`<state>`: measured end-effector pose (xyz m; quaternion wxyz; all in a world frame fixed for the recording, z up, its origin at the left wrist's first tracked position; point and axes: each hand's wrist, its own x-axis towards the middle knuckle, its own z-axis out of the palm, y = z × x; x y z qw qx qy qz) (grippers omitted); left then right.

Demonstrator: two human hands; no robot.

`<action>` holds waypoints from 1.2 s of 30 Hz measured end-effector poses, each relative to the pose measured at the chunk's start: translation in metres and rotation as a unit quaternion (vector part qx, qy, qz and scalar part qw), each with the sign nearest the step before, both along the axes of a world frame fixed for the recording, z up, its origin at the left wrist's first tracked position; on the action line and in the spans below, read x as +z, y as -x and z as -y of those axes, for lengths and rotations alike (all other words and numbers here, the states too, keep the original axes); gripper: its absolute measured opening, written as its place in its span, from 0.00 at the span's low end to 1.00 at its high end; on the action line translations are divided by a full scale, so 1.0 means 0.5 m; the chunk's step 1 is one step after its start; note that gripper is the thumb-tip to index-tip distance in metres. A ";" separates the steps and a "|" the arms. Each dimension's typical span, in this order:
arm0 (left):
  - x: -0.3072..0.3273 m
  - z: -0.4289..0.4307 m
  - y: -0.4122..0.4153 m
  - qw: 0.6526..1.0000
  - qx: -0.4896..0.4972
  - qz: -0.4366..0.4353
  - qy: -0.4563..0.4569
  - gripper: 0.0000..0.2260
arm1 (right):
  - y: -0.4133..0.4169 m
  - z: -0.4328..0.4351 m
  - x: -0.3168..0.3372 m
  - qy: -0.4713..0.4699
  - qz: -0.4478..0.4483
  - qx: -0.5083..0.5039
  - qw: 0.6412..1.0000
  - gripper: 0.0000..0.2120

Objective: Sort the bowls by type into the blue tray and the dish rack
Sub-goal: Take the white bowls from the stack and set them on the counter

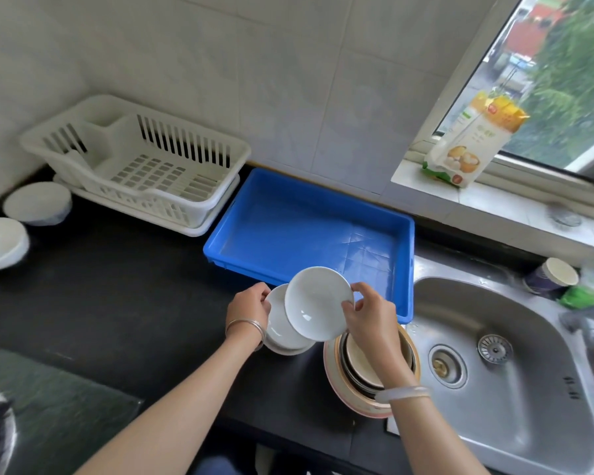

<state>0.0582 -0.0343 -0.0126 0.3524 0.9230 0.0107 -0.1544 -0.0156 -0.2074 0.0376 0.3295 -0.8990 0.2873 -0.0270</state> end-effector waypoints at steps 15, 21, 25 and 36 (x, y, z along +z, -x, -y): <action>0.049 -0.231 -0.082 0.965 0.217 -0.015 0.146 0.08 | -0.129 -0.119 0.048 -0.086 0.055 0.090 0.991 0.13; 0.006 -0.383 -0.091 0.917 0.358 -0.018 0.175 0.09 | -0.234 -0.240 -0.002 -0.152 -0.008 0.132 0.980 0.13; -0.021 -0.477 -0.104 0.894 0.419 -0.017 0.158 0.09 | -0.304 -0.338 -0.039 -0.195 -0.028 0.167 0.966 0.14; -0.088 -0.642 -0.164 0.791 0.574 -0.003 0.211 0.08 | -0.467 -0.546 -0.153 -0.267 -0.077 0.140 0.950 0.13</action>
